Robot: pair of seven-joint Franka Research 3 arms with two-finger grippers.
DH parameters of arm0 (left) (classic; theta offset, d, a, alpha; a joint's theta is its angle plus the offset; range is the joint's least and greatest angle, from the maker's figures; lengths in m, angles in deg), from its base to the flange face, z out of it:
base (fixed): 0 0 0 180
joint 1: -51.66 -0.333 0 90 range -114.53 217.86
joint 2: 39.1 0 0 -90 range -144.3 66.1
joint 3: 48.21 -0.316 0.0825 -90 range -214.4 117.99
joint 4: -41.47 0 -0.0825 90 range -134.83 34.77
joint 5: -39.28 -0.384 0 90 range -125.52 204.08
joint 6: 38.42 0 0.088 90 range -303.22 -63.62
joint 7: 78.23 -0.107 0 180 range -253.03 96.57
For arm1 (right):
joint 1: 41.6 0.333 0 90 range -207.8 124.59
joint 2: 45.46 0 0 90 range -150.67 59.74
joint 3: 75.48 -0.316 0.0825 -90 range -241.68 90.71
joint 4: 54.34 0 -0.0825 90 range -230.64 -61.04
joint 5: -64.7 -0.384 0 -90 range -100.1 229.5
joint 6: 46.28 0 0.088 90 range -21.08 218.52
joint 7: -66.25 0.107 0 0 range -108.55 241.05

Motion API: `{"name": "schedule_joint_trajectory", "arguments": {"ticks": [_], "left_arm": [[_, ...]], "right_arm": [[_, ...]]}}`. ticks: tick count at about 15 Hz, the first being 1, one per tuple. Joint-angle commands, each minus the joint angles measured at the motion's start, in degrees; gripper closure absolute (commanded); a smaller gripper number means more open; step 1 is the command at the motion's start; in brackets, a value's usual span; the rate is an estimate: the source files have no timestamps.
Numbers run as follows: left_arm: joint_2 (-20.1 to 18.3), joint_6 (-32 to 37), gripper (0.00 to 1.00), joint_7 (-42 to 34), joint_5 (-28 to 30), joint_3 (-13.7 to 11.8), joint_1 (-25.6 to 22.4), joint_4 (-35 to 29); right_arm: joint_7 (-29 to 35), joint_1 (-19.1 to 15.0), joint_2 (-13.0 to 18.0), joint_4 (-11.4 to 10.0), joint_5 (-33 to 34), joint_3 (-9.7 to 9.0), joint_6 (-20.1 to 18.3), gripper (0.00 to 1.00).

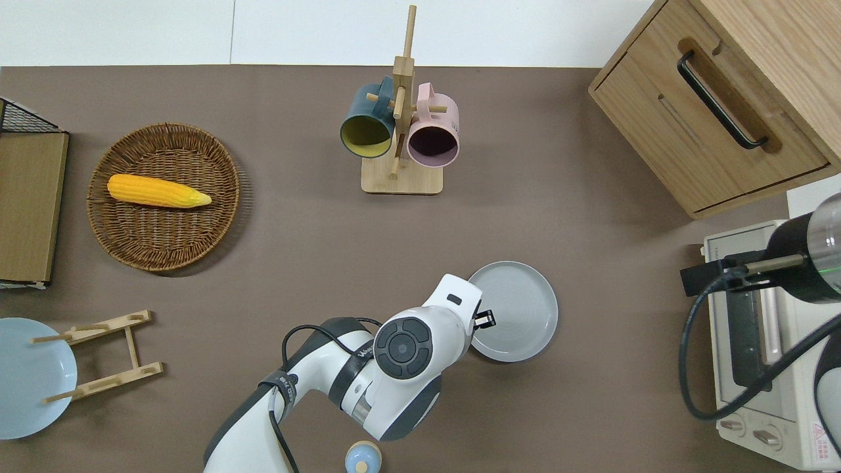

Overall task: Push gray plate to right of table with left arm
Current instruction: 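Keep pushing the gray plate farther toward the right arm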

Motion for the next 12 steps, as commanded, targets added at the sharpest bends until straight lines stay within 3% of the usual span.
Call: {"name": "schedule_joint_trajectory", "arguments": {"ticks": [1,6,12], "left_arm": [[-3.5,5.7,0.01,1.2,-2.2,-0.8,0.0,0.5],[-11.1,16.6,0.01,-1.7,-5.1,-2.2,-3.5,0.5],[-18.4,30.6,0.01,-20.9,-4.3,-2.3,-18.4,0.8]], "right_arm": [[-0.4,-0.5,0.6,-0.2,0.0,-0.30,-0.7,0.005],[-0.4,-0.5,0.6,-0.2,-0.1,-0.30,-0.7,0.005],[-0.4,-0.5,0.6,-0.2,-0.1,-0.30,-0.7,0.005]]}}
